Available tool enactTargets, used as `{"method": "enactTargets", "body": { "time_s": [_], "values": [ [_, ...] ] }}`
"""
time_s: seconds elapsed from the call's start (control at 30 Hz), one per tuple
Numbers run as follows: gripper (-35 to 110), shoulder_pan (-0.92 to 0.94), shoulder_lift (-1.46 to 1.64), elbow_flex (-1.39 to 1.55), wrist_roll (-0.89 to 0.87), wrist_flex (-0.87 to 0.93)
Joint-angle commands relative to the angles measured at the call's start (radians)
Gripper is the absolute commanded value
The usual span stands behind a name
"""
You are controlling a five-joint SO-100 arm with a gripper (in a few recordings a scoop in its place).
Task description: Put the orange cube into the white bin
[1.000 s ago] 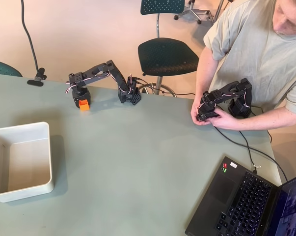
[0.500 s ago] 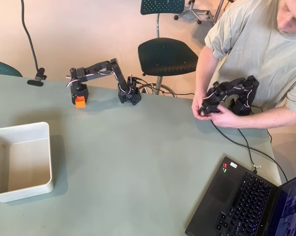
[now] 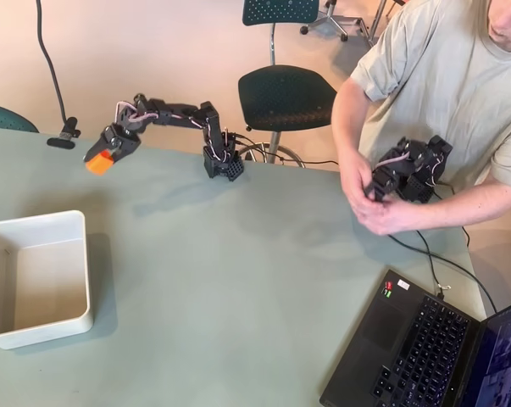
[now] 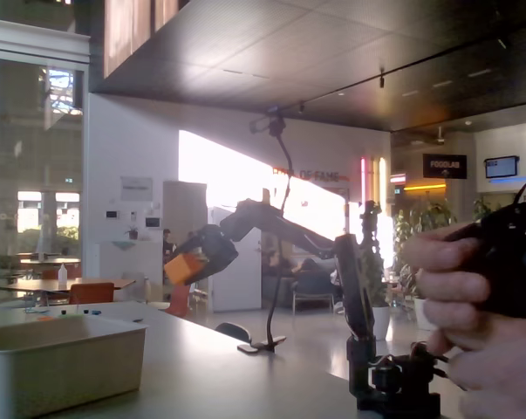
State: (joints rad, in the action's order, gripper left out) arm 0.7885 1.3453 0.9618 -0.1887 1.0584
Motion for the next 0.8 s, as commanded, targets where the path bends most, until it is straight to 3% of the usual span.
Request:
{"method": "enactTargets", "body": {
  "time_s": [0.0,0.4,0.6,0.77],
  "values": [
    [23,-0.041,-0.063,-0.044,-0.005,-0.179],
    [23,-0.069,-0.388,-0.048,-0.006,-0.857],
    [23,-0.066,-0.492,-0.048,-0.006,-1.077],
    [23,-0.075,-0.52,-0.049,-0.008,-1.135]
  ]
}}
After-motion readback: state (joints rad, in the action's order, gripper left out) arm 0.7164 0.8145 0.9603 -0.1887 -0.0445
